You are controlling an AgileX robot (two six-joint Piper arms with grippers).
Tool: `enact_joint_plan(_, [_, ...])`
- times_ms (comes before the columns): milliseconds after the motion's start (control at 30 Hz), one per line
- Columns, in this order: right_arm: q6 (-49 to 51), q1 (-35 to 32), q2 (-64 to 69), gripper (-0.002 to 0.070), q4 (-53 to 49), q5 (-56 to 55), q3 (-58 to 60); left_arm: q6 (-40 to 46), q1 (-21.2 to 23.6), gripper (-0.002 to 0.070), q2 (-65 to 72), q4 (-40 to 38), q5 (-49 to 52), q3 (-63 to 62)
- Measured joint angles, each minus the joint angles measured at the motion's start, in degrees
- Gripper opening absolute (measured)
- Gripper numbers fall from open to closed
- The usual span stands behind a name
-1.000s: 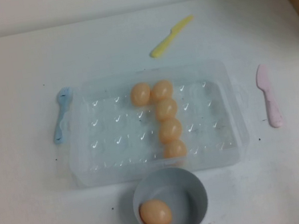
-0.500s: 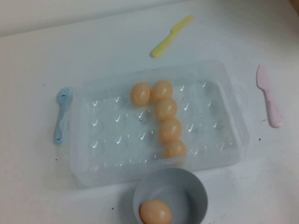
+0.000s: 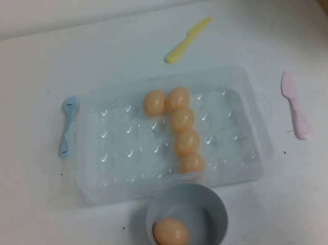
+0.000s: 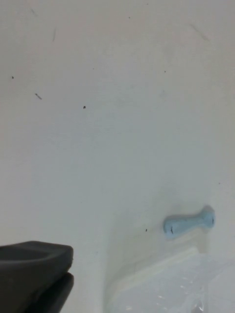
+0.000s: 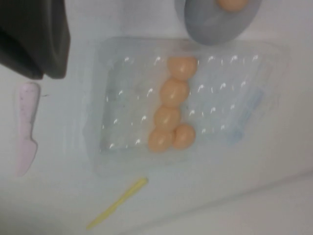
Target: Take an egg out of the egg box
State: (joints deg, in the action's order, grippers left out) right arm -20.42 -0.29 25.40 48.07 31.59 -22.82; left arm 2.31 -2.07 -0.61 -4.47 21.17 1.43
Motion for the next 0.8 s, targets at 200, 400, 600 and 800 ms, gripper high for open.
enact_joint_plan(200, [-0.13, 0.00, 20.66, -0.0017, -8.11, 15.12, -21.68, 0.00, 0.00, -0.0005, 0.00, 0.00, 0.00, 0.00])
enact_joint_plan(400, [1.05, 0.00, 36.69, -0.0017, -14.93, 26.96, -38.25, 0.00, 0.00, -0.0005, 0.00, 0.00, 0.00, 0.00])
enact_joint_plan(600, [8.00, 5.77, 49.40, -0.0017, -25.27, 31.90, -48.48, 0.00, 0.00, -0.0005, 0.00, 0.00, 0.00, 0.00])
enact_joint_plan(800, [15.66, 16.88, 60.06, -0.0017, -35.95, 33.40, -55.92, 0.00, 0.00, -0.0005, 0.00, 0.00, 0.00, 0.00])
